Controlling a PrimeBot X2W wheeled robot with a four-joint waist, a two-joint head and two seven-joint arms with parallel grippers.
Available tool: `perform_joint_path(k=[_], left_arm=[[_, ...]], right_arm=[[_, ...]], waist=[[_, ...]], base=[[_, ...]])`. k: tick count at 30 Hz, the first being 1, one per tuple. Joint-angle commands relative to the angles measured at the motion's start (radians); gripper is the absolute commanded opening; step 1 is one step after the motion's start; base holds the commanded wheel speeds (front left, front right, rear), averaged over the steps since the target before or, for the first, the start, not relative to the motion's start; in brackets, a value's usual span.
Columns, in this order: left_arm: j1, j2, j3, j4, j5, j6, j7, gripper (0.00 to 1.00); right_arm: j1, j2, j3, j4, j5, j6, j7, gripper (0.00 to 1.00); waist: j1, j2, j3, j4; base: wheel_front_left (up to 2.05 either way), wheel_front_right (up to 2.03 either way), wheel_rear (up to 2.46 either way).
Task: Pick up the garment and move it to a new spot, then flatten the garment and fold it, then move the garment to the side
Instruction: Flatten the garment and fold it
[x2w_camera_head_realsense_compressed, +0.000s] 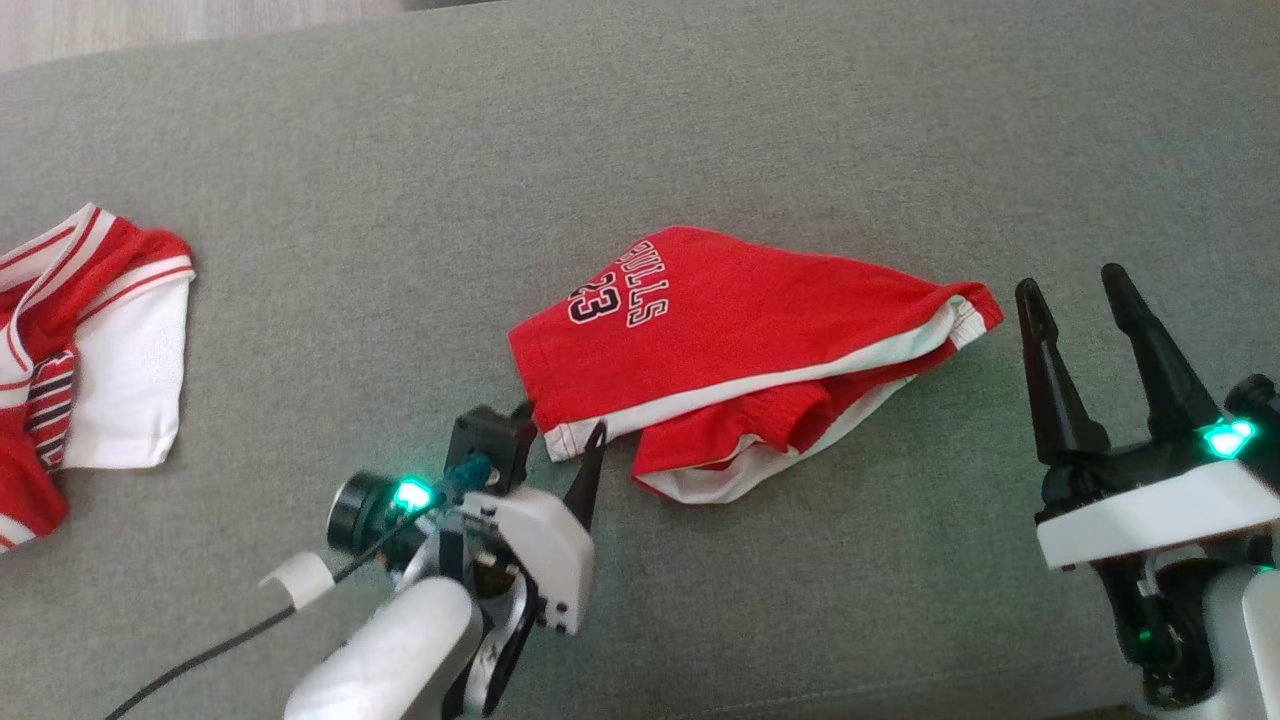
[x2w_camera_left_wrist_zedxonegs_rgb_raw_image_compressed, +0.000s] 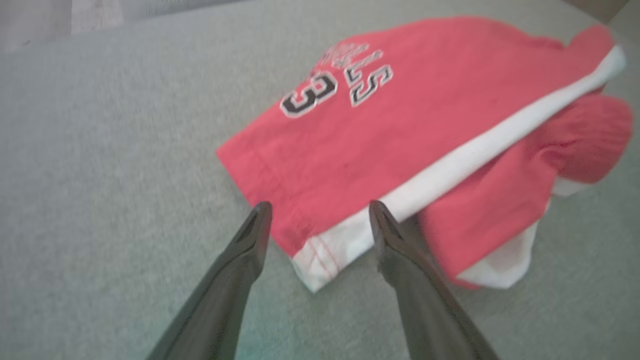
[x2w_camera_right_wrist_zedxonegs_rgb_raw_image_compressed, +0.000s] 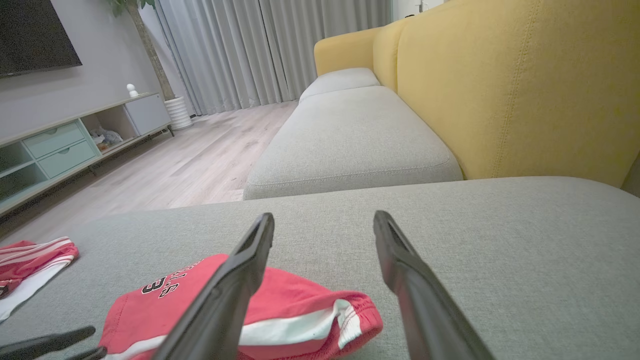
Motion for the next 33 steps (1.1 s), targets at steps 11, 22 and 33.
perform_joint_path(k=[11, 22, 33], left_arm=[[0.011, -0.001, 0.033, 0.04, -0.044, 0.003, 0.022, 1.0], [-0.022, 0.004, 0.026, 0.047, -0.045, -0.013, 0.031, 0.49], [-0.049, 0.012, 0.026, 0.04, -0.04, -0.019, 0.021, 0.0]], right_arm=[[-0.008, 0.002, 0.012, -0.016, 0.017, -0.001, 0.021, 1.0], [0.004, 0.008, -0.003, -0.003, 0.025, -0.001, 0.05, 1.0], [0.004, -0.025, -0.008, 0.119, 0.054, -0.001, 0.102, 1.0]], waist=[[0.0, 0.0, -0.004, -0.015], [0.0, 0.0, 0.009, -0.033], [0.0, 0.0, 0.029, -0.03]], base=[[0.0, 0.0, 0.0], [0.0, 0.0, 0.0], [0.0, 0.0, 0.0]])
